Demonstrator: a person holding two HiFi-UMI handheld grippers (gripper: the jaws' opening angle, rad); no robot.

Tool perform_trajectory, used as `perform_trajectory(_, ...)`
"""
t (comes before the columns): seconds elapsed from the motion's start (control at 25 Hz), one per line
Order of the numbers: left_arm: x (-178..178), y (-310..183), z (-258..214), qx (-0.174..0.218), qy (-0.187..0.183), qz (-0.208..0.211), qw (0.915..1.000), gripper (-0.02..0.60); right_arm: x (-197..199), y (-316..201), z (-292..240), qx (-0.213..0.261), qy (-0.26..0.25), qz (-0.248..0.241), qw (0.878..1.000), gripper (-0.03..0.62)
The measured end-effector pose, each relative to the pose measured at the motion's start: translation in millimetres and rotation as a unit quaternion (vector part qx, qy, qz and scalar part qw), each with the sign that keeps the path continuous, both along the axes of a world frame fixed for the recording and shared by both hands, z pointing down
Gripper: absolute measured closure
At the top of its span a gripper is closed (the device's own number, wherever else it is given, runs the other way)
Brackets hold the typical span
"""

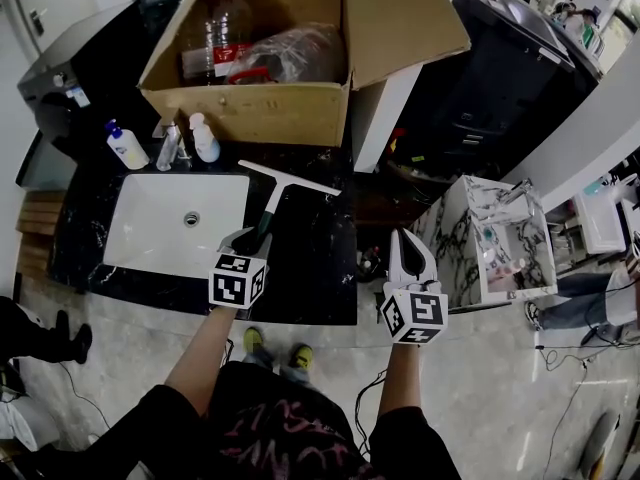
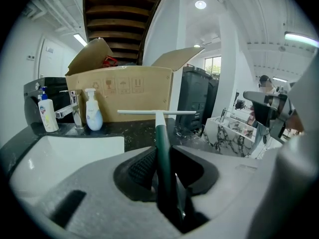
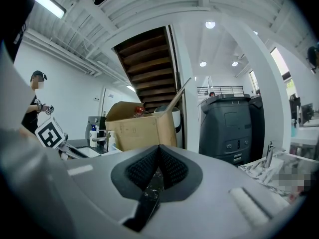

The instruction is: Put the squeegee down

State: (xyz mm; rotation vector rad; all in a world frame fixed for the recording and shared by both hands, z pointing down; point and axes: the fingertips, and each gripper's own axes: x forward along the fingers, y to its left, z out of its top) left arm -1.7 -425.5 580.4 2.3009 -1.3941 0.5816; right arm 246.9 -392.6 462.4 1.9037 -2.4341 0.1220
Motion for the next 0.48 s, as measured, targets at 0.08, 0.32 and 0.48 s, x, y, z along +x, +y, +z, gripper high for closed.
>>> perform_trajectory(0.08,1,3,7,-0.01,-0.003,0.0,0.9999,0.483,0,-1,0,0.0,0.0,0.0,1.0,0.586)
perform_trajectory(0.32,3,9,28,-0.035,-0.007,0.002,0.9994,0.483,-1,1,1,0.0,-0.003,-0.002,1.0,0.586)
perform_trajectory(0.48,4,13,39,-0.05,-0.011,0.002,0.9987,0.483,-2,0,0,0.001,-0.002,-0.001,1.0,0.586)
